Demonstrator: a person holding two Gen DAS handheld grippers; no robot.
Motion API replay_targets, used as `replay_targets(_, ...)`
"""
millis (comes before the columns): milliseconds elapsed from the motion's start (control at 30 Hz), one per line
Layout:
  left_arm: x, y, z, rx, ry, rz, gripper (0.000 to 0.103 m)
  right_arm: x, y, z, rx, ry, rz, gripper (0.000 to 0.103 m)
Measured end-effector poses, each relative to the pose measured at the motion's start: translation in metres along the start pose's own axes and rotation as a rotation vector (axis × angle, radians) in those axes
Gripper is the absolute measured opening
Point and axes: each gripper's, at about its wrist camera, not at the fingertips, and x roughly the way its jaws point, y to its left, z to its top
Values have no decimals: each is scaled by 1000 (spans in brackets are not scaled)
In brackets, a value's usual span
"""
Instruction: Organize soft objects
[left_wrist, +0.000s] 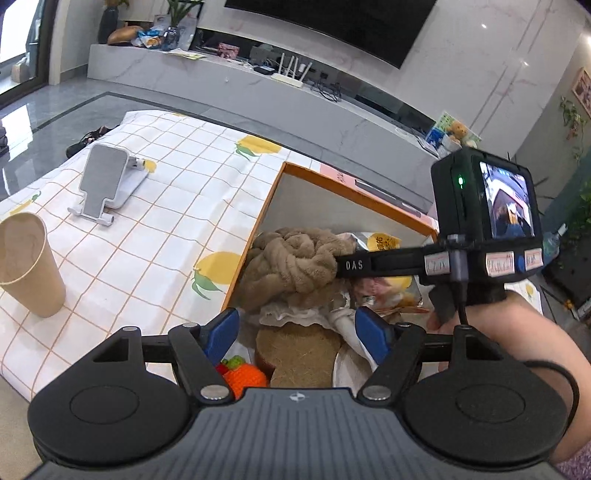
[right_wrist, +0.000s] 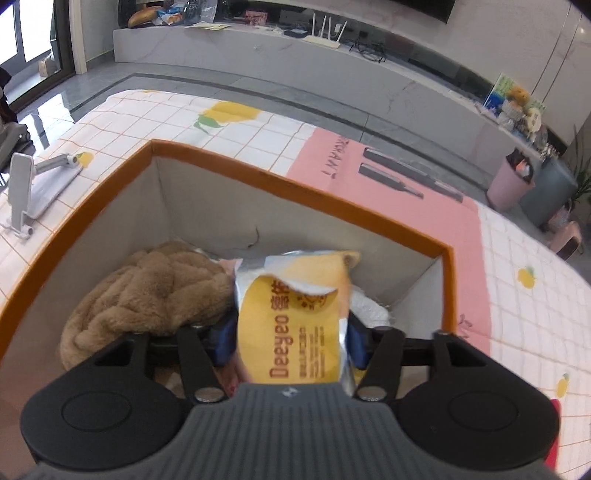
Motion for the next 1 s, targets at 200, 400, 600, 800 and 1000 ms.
replay_targets(200, -11, -3, 1, -18, -44, 21, 84, -28, -8, -1, -20, -93, -26, 94)
replay_targets(400, -28, -26, 0, 87, -114, 58, 85, -89, -27, -13, -18, -217, -8, 98)
replay_targets(600, -60, -58, -20, 199, -231, -19, 89, -177, -83, -51, 101, -281, -26, 99)
replay_targets(800, -98, -105, -45, 307, -342, 0, 97, -256, -137, -124, 245, -316, -14, 100)
replay_targets(1000, -139, -138, -77, 355, -426, -78, 98, -285, -144, -207, 308, -361, -74, 100)
